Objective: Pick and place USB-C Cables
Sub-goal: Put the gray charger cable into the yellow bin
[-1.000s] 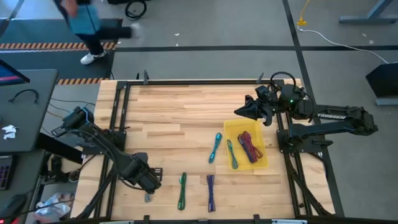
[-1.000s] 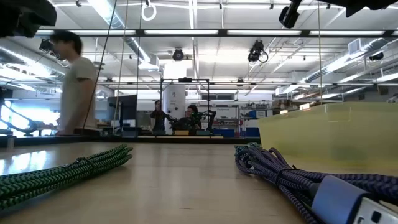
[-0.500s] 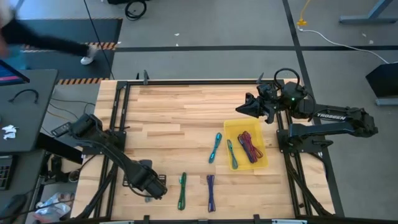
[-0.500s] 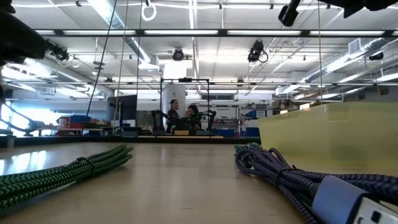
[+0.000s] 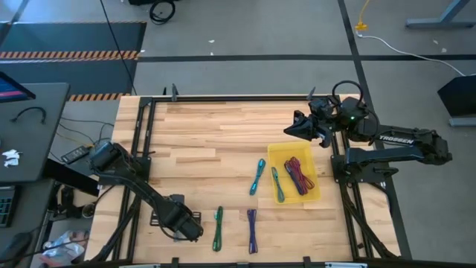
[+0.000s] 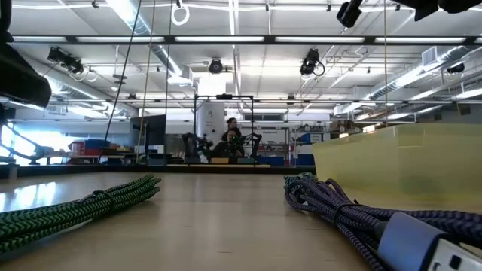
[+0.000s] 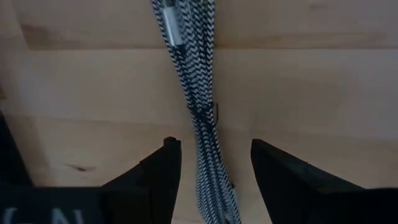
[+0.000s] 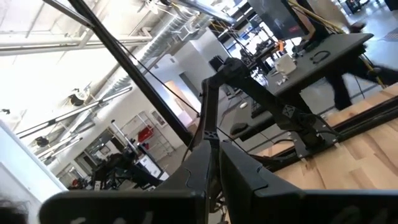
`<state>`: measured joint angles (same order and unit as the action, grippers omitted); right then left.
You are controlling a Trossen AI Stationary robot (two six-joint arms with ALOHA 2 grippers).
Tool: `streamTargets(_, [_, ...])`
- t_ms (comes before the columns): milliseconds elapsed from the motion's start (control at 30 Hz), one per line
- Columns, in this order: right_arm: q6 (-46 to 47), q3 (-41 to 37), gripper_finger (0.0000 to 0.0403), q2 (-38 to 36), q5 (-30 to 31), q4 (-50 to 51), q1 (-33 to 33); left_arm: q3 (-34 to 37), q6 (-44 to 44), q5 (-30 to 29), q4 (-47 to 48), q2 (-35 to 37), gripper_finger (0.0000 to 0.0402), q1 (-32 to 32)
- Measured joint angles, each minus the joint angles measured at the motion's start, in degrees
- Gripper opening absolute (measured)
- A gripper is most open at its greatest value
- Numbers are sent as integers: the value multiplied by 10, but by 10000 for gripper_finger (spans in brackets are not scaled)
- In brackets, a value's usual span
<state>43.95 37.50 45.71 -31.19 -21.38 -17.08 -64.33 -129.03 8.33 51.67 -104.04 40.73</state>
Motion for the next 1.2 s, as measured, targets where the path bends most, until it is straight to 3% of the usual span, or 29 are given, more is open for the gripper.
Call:
streamTargets(267, [0, 0, 39, -4, -4, 0, 0, 45, -6, 29, -119, -9, 140, -1])
streamTargets(400, [0, 0, 39, -7, -4, -1, 0, 45, 22, 31, -106, -2, 88, -13])
streamTargets(500, [5, 0, 39, -7, -4, -2, 0, 46, 60, 18, -84, 9, 27, -25])
streamTargets(633, [11, 0, 39, -7, -5, -3, 0, 49, 79, -23, -46, 23, 13, -47])
streamTargets(767, [9, 0, 39, -7, -5, -3, 0, 49, 111, -123, -45, 69, 10, -81])
streamTargets(933, [-5, 0, 39, -7, -1, 3, 0, 48, 204, -334, -53, 155, 10, -137])
streamTargets(1067, [-21, 0, 39, -7, 10, 16, 0, 48, 352, -452, -93, 233, 10, -184])
streamTargets(1200, [-54, 0, 39, 0, 10, 21, 0, 48, 560, -503, -204, 300, 10, -230])
